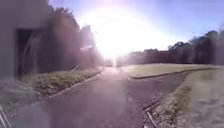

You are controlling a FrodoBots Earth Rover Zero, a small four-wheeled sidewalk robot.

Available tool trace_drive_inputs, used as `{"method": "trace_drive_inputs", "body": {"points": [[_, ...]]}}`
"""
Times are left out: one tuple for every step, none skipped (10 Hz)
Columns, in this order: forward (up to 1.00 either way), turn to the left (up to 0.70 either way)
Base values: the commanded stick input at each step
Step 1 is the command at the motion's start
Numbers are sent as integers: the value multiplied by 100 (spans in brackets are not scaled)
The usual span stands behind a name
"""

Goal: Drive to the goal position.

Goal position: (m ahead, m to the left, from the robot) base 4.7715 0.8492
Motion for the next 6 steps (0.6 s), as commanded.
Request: {"method": "trace_drive_inputs", "body": {"points": [[70,0],[70,0],[70,0],[70,0],[70,0],[70,0]]}}
